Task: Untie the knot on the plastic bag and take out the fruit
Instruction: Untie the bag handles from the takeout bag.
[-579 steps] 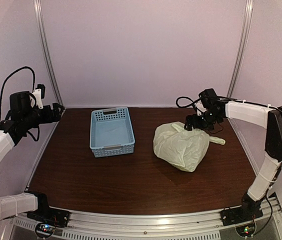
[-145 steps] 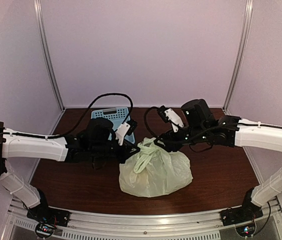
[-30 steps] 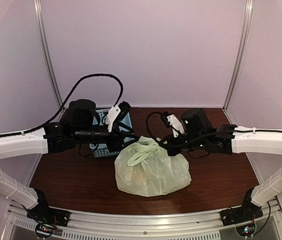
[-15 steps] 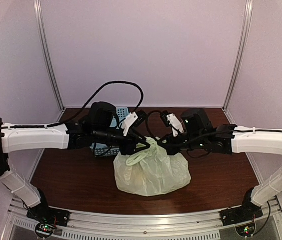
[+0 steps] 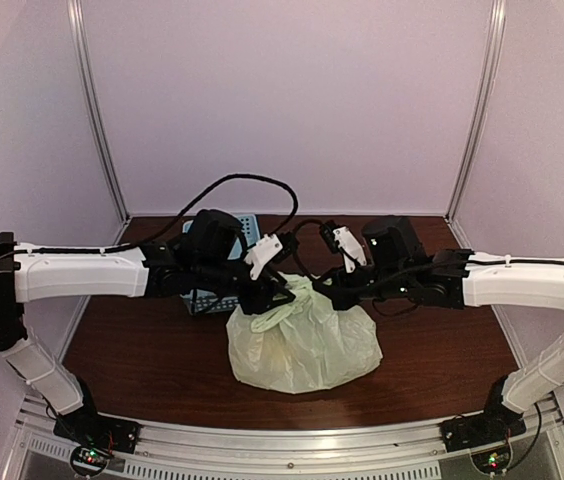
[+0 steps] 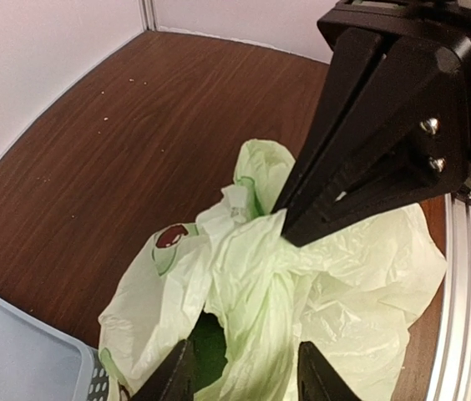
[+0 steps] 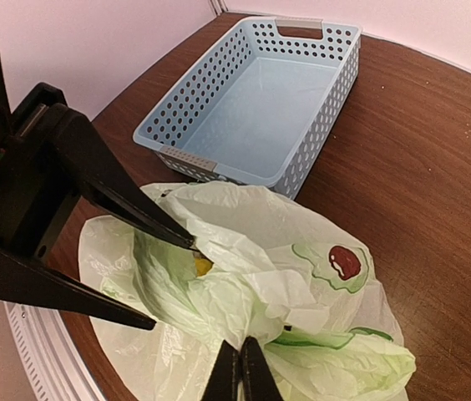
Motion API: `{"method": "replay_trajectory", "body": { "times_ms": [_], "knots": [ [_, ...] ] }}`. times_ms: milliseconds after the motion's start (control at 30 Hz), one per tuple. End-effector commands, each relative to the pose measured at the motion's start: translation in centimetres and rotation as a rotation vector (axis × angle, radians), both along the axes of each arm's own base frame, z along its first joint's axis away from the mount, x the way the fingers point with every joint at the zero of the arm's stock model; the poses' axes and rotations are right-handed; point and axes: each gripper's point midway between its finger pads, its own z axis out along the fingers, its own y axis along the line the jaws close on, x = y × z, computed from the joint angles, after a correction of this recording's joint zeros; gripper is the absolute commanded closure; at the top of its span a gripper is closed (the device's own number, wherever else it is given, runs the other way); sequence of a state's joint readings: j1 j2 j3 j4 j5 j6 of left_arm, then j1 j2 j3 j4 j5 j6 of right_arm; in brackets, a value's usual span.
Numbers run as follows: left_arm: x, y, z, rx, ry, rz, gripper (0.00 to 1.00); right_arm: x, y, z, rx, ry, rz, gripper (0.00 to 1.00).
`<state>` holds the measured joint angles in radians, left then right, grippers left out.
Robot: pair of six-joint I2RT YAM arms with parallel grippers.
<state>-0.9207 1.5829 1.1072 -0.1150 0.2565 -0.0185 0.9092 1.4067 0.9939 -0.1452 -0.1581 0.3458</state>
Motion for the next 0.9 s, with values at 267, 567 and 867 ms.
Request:
{"method": "replay_trajectory", "body": {
  "times_ms": [267, 567, 867],
  "knots": [
    [1.4, 0.6, -0.6, 0.064, -0.071, 0.031, 0.55, 0.1, 0.1, -0.5, 0.004, 0.018, -0.003, 1.0],
    [1.2, 0.1, -0.7, 0.061, -0.063, 0.011, 0.53, 0.2, 0.1, -0.5, 0.006, 0.019, -0.007, 1.0],
    [0.8, -0.5, -0.7, 0.053, -0.062, 0.003, 0.54, 0.3, 0.1, -0.4, 0.011, 0.015, -0.007, 1.0]
  ]
}}
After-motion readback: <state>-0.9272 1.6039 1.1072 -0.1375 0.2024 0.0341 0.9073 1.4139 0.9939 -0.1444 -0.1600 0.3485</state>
